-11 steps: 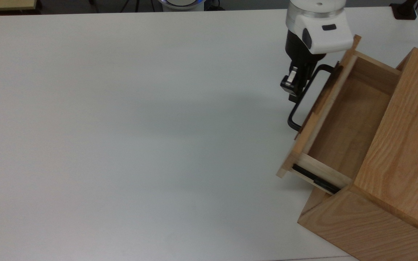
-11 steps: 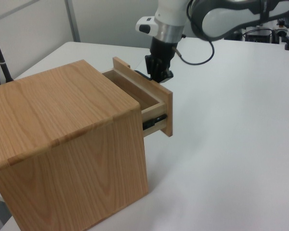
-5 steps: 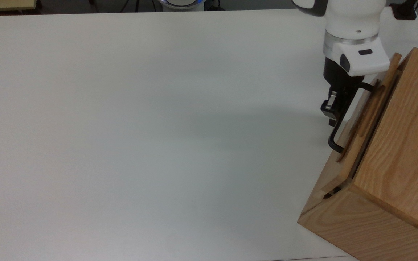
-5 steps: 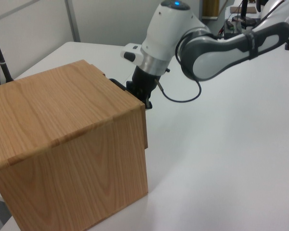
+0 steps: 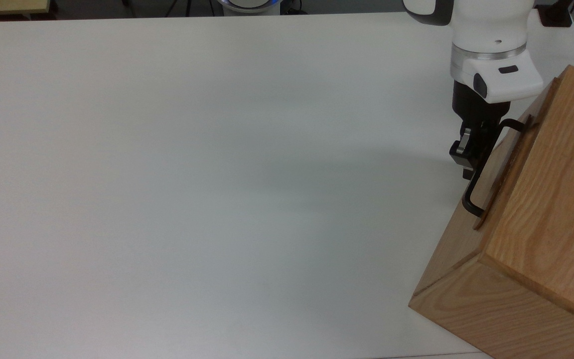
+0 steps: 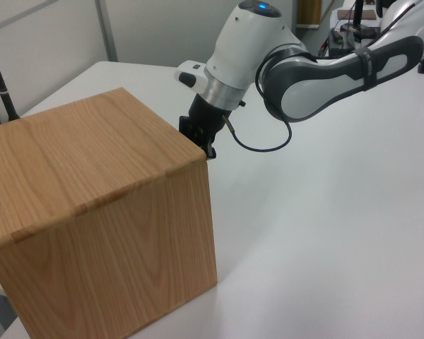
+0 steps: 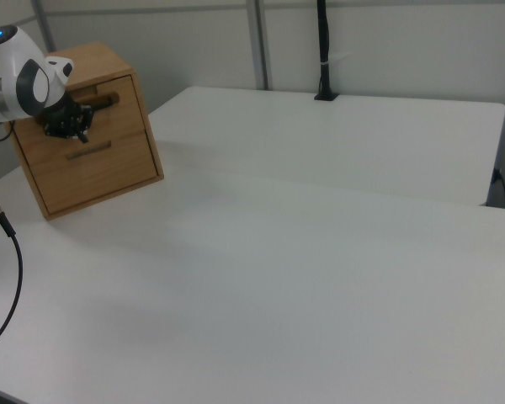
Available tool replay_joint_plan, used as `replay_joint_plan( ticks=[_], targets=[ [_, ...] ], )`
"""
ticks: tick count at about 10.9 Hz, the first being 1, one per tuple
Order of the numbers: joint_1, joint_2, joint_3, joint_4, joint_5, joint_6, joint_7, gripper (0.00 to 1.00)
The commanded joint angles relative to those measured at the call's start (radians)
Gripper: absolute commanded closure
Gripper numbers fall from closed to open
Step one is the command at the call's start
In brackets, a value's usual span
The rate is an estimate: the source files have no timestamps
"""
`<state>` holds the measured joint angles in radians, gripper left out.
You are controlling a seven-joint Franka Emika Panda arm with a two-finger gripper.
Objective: Close the drawer by sliding it
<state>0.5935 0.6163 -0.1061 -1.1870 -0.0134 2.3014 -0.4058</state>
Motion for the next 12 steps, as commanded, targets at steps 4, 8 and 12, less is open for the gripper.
replay_joint_plan(
  ticks=[4,8,12],
  targets=[
    [-0.004,-0.102,-0.014,-0.043,0.024,-0.011,0.120,1.00],
    [-0.137,-0.379,0.040,-0.305,0.024,-0.252,0.122,0.85],
    [-0.355,-0.555,0.069,-0.312,0.032,-0.717,0.147,0.56]
  ],
)
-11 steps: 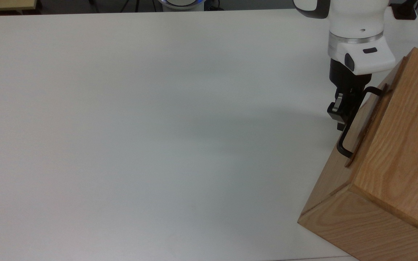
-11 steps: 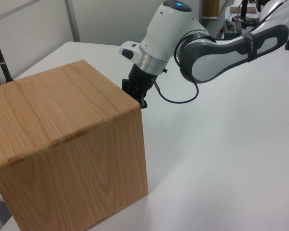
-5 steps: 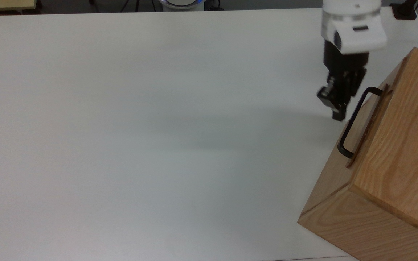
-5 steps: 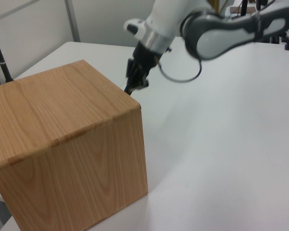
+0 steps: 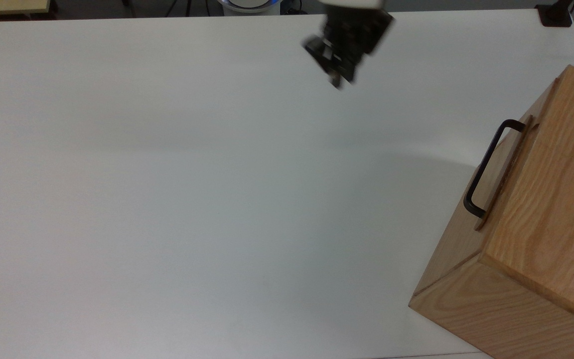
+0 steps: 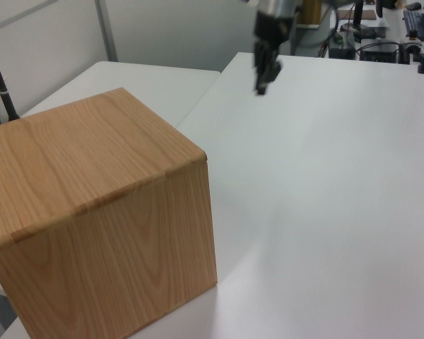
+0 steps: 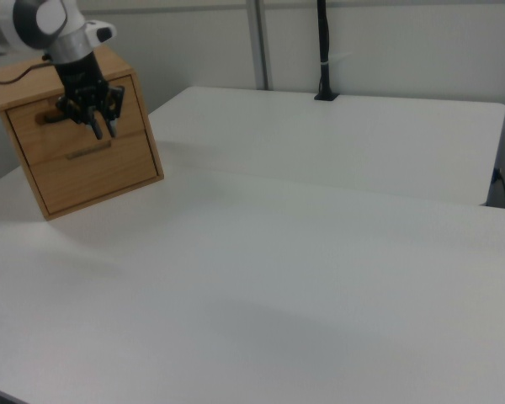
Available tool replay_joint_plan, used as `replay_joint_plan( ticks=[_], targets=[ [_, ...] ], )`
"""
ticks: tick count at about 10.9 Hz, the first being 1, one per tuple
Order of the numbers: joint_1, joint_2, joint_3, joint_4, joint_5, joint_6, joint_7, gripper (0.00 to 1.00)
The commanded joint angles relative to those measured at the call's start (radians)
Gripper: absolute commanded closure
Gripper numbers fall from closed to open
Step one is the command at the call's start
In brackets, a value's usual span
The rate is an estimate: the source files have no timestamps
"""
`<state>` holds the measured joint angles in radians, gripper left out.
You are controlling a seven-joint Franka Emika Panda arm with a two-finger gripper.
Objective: Close the drawer by sliding it
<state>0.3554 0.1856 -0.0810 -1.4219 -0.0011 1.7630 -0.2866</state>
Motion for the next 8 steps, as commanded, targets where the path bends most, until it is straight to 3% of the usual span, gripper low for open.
replay_joint_plan(
  ticks=[1,3,5,8],
  targets=[
    [-0.181,-0.145,0.055,-0.077,0.020,-0.239,0.029,0.51],
    [-0.254,-0.190,0.063,-0.097,0.020,-0.310,0.032,0.00],
    [-0.292,-0.230,0.063,-0.146,0.012,-0.315,0.078,0.00],
    [-0.314,-0.232,0.061,-0.146,0.003,-0.304,0.368,0.00]
  ],
)
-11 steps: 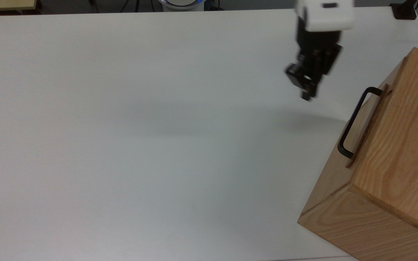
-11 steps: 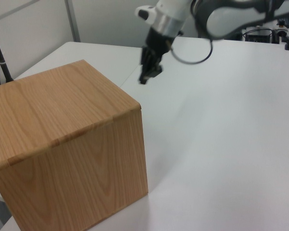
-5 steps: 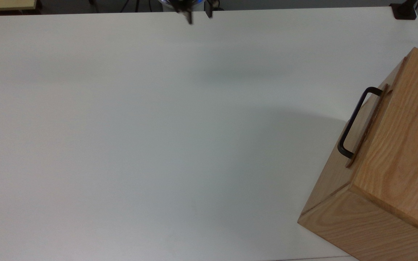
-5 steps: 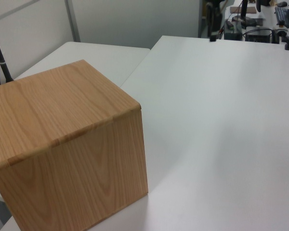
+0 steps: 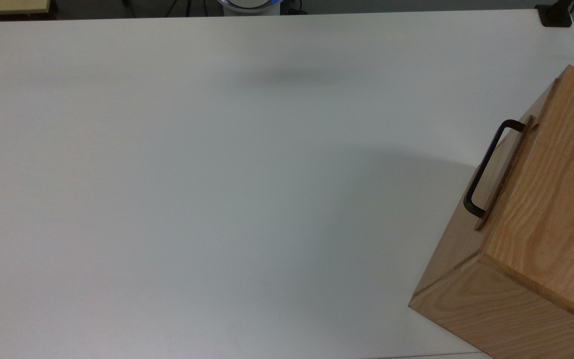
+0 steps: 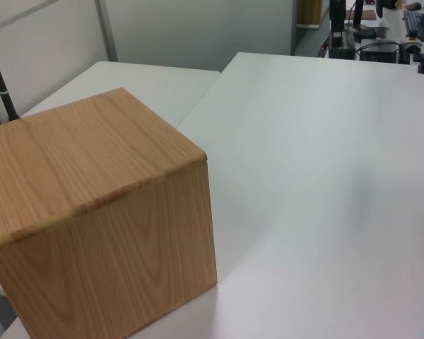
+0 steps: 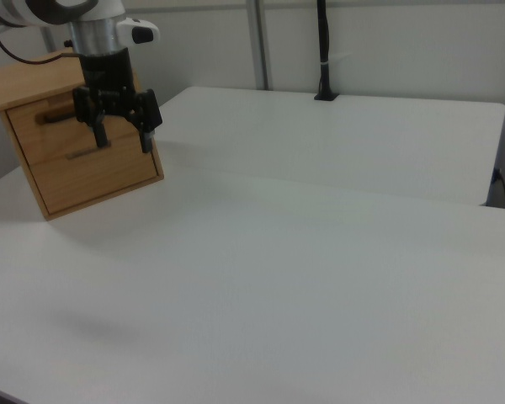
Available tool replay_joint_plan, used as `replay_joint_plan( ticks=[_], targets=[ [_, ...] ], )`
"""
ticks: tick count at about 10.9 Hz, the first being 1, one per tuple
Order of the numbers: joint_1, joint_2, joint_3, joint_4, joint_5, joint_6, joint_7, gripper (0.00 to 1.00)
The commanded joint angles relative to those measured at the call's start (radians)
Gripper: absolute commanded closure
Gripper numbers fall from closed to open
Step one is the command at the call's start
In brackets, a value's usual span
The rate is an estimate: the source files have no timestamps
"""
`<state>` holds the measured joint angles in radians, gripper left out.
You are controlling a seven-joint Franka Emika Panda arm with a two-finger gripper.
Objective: Close the drawer by sliding it
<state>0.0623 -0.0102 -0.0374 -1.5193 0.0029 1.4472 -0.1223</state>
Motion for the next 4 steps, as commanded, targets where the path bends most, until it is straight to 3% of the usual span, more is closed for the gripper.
replay_joint_plan(
  ticks=[1,4],
  targets=[
    [-0.022,-0.033,0.016,-0.045,-0.015,0.016,0.229,0.00],
    [-0.019,-0.033,0.014,-0.047,-0.011,0.036,0.233,0.00]
  ],
)
